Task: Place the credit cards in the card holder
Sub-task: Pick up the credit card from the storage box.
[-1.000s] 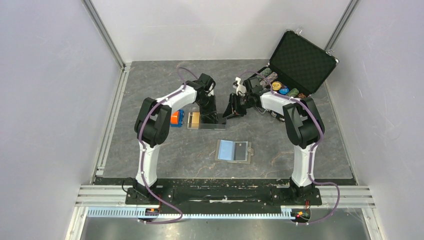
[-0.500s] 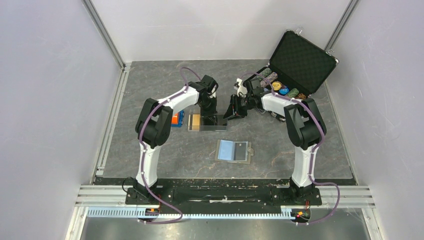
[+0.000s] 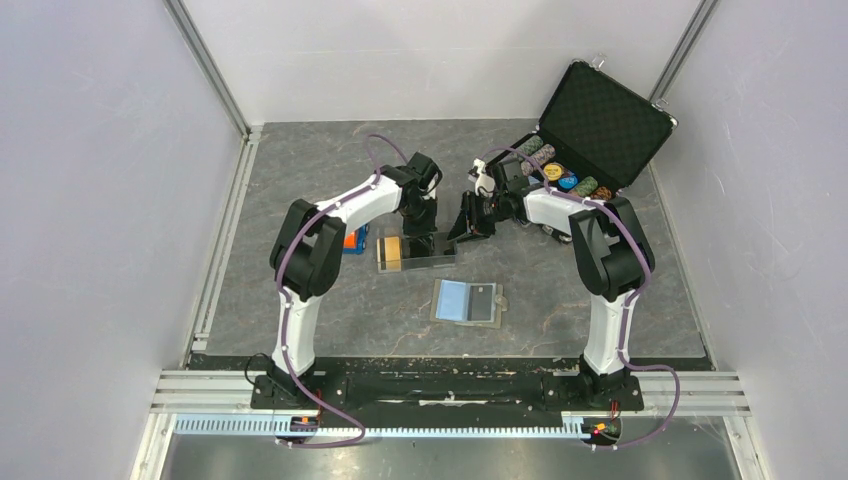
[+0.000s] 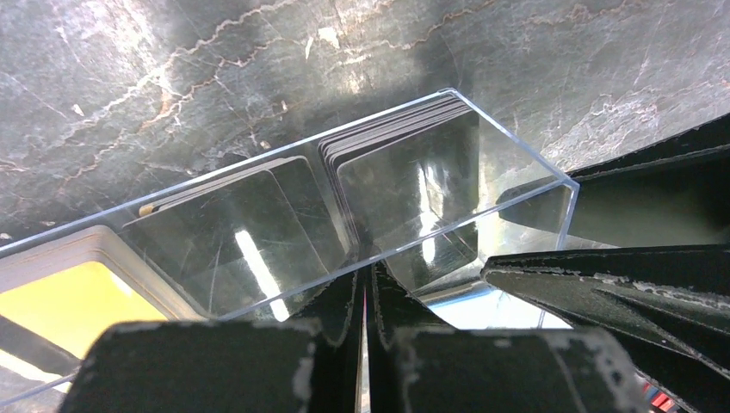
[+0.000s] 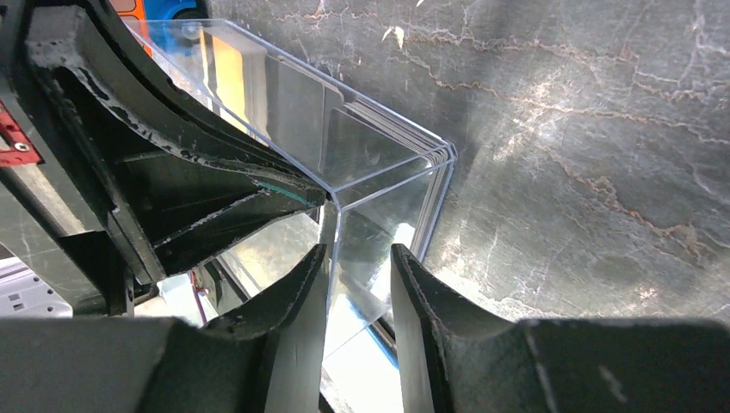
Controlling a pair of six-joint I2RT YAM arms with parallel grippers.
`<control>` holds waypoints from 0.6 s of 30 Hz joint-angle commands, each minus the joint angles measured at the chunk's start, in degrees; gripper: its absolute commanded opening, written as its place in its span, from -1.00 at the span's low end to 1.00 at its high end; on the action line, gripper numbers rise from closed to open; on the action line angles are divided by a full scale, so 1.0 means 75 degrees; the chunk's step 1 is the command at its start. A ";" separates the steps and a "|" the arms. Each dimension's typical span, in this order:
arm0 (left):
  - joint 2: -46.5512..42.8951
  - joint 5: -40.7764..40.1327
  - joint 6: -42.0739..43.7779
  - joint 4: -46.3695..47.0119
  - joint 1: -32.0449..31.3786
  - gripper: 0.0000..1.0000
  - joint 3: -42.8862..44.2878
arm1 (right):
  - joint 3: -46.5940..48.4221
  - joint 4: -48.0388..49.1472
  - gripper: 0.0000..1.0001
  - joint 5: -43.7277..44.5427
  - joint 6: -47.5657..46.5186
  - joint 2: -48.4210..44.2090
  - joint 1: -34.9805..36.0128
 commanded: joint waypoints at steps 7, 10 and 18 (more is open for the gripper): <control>-0.0569 0.0341 0.0078 0.0268 -0.0204 -0.90 0.0188 | -0.0261 0.0050 -0.35 -0.0320 -0.0066 -0.0454 0.0116; -0.0665 0.0547 -0.0069 0.0466 -0.0206 -0.86 0.0157 | -0.0315 0.0090 -0.34 -0.0320 -0.0069 -0.0482 0.0114; -0.0842 0.0710 -0.0254 0.0726 -0.0209 -0.71 0.0045 | -0.0351 0.0094 -0.35 -0.0317 -0.0077 -0.0508 0.0122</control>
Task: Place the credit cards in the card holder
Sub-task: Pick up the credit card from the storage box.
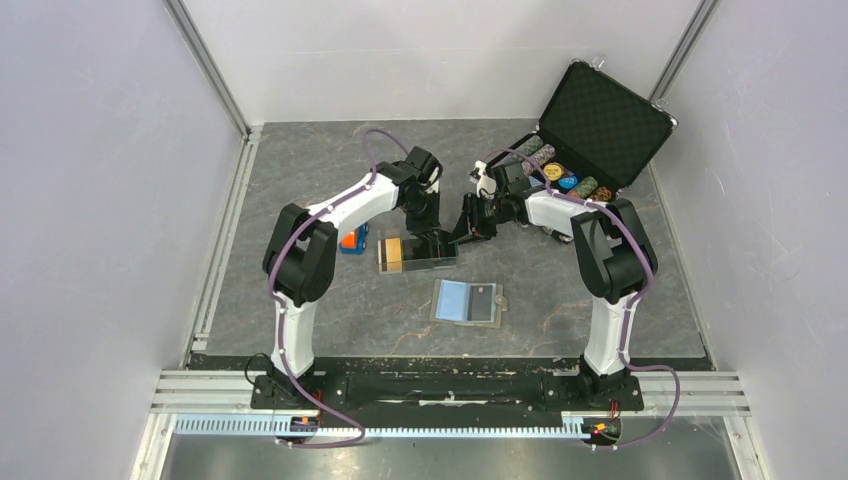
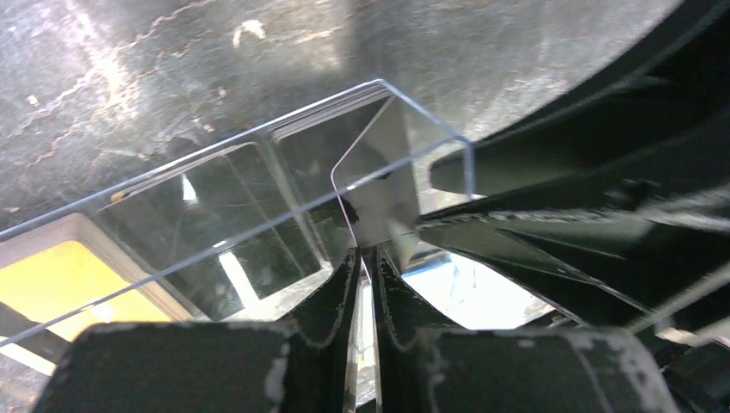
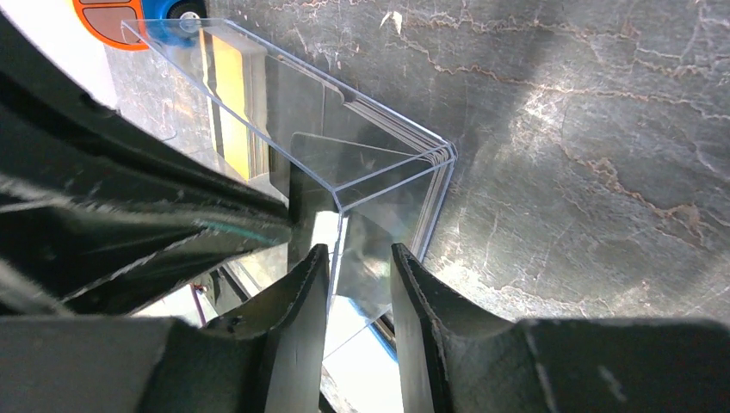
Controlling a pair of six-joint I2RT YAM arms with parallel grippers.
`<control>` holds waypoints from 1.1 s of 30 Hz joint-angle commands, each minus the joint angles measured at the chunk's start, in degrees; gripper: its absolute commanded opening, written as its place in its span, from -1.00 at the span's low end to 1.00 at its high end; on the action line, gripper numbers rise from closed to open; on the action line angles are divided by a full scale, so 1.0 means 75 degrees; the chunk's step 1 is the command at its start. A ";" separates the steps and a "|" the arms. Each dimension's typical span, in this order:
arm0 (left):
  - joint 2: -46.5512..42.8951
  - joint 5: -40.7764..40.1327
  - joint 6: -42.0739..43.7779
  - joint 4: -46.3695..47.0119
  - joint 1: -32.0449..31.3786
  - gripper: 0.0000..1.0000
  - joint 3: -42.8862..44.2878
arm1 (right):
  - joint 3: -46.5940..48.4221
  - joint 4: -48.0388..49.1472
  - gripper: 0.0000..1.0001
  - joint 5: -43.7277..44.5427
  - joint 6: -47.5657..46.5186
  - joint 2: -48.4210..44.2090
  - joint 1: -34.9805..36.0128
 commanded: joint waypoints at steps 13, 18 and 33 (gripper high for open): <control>-0.0106 0.0712 -0.0313 0.0868 -0.0120 -0.47 -0.0279 | -0.0156 0.0017 -0.35 -0.0312 -0.0080 -0.0353 0.0116; 0.0019 0.0819 -0.0294 0.0933 -0.0119 -0.49 -0.0328 | -0.0127 0.0014 -0.35 -0.0310 -0.0076 -0.0376 0.0116; 0.0112 0.0746 -0.0394 0.1037 -0.0135 -0.50 -0.0471 | -0.0166 0.0013 -0.31 -0.0241 -0.0106 -0.0521 0.0064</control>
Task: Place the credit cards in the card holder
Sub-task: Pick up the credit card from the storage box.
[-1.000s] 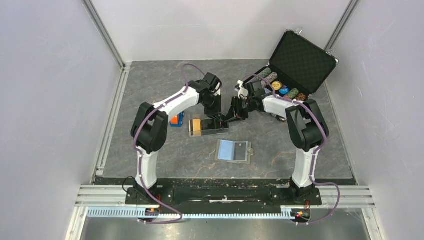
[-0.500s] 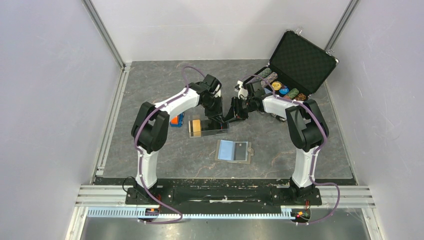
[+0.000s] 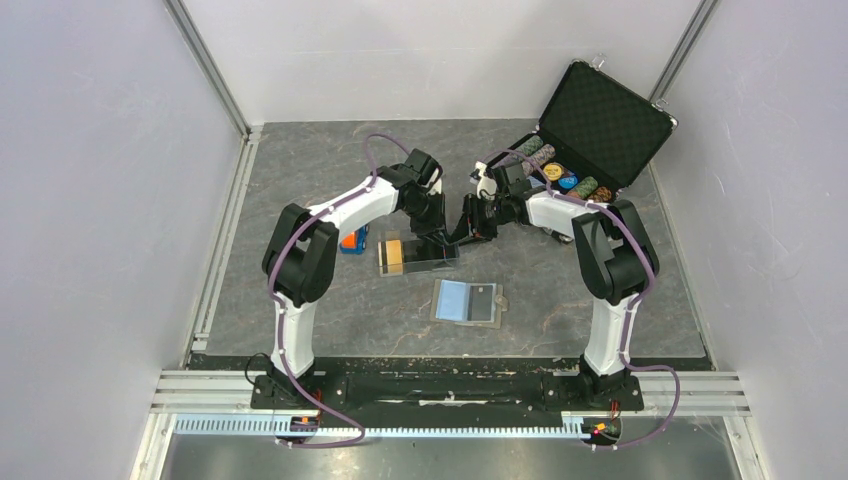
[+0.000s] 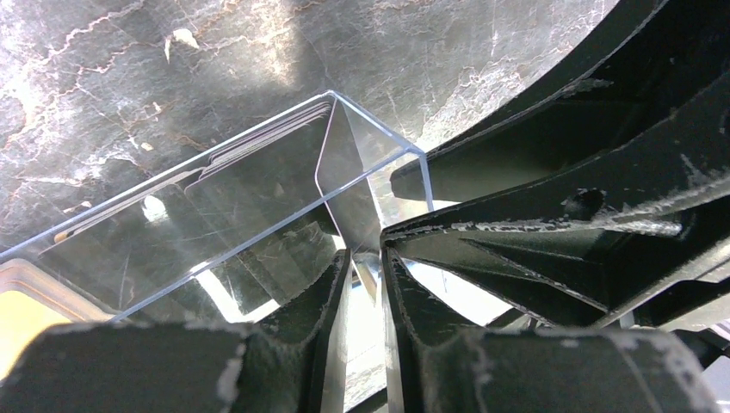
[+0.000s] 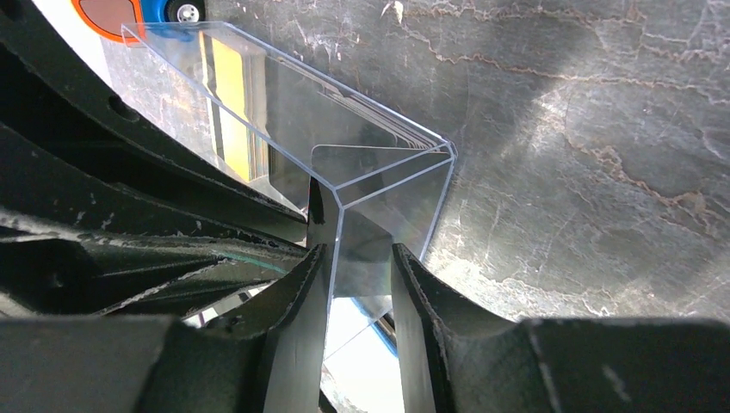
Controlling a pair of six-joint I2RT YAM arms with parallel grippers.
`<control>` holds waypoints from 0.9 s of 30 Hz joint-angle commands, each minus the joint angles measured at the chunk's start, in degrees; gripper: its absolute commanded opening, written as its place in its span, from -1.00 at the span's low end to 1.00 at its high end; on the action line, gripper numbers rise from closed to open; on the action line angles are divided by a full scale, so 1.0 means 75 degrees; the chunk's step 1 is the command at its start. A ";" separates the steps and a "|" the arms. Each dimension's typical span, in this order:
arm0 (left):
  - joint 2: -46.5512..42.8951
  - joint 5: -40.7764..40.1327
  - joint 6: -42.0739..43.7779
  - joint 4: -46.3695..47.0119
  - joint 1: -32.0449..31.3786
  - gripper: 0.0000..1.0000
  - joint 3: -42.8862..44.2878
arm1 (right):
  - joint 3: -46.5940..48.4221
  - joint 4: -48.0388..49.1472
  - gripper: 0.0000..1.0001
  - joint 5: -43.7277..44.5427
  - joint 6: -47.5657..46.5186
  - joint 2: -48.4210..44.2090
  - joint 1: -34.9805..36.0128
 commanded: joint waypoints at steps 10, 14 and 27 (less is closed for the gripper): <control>0.0031 0.0471 -0.0560 0.1139 -0.0105 -0.38 -0.0543 | -0.0136 0.0017 -0.25 -0.0214 -0.0058 -0.0857 -0.0036; -0.0091 0.0797 -0.0828 0.1748 -0.0113 -0.35 -0.0790 | -0.0202 0.0059 -0.23 -0.0214 -0.0010 -0.0996 -0.0082; -0.0299 0.1289 -0.1168 0.2692 -0.0118 -0.35 -0.0961 | -0.0458 0.0091 -0.17 -0.0097 0.0023 -0.1578 -0.0363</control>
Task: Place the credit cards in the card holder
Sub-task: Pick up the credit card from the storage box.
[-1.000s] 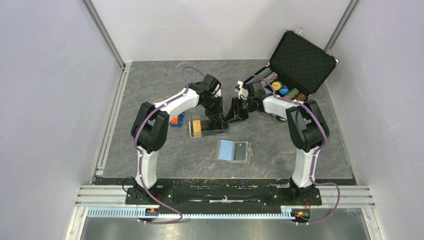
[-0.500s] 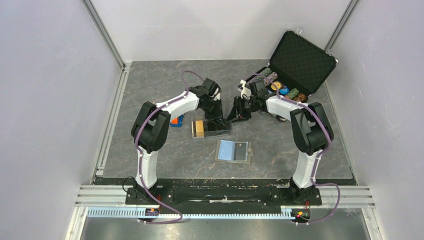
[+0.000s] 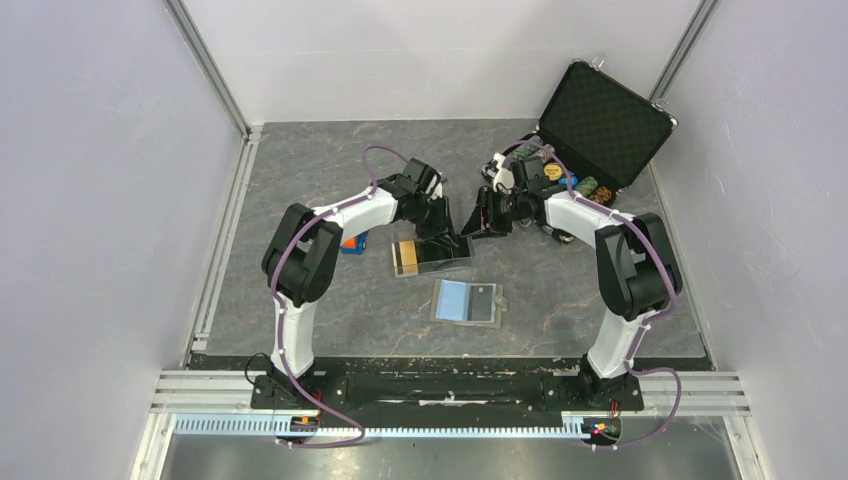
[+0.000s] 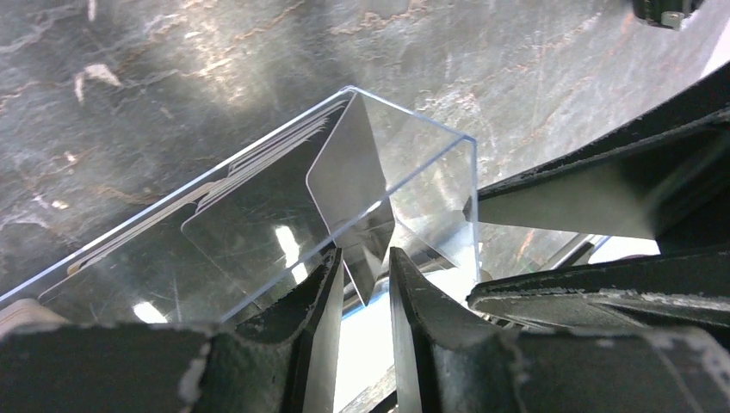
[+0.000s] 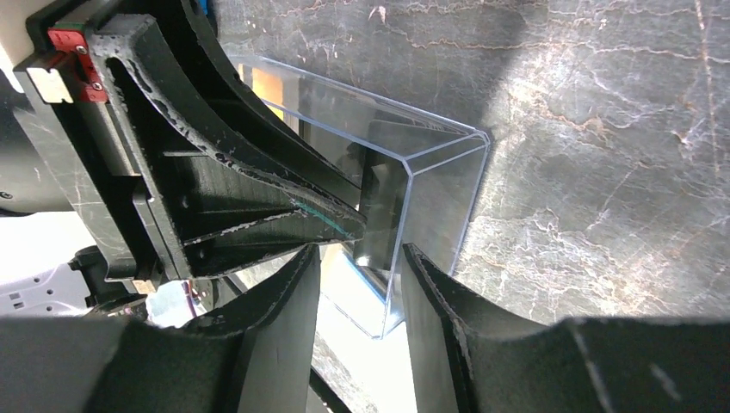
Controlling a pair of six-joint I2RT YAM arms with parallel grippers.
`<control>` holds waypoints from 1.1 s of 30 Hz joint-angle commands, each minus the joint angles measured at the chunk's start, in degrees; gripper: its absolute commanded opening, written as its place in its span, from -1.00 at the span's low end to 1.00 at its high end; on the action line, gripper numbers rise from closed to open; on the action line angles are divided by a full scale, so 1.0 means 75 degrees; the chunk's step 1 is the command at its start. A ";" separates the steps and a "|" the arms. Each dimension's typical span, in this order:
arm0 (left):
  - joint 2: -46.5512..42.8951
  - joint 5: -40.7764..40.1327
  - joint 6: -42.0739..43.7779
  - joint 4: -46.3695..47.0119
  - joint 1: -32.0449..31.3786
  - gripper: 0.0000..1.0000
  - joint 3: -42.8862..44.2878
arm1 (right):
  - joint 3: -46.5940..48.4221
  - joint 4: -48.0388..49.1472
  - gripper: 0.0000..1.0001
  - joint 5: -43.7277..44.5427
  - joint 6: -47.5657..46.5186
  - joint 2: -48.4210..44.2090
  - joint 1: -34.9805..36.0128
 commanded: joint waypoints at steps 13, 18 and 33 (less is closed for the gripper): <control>-0.0176 0.0898 -0.0481 0.1361 -0.0204 -0.33 0.0035 | -0.0433 0.0252 -0.20 -0.0214 -0.0169 -0.0733 -0.0159; -0.0067 0.1036 -0.0469 0.1347 -0.0211 -0.31 0.0080 | -0.0451 0.0246 -0.20 -0.0201 -0.0187 -0.0811 -0.0277; -0.0217 0.0995 -0.0490 0.1645 -0.0204 -0.19 -0.0279 | -0.0410 0.0245 -0.19 -0.0258 -0.0202 -0.0842 -0.0558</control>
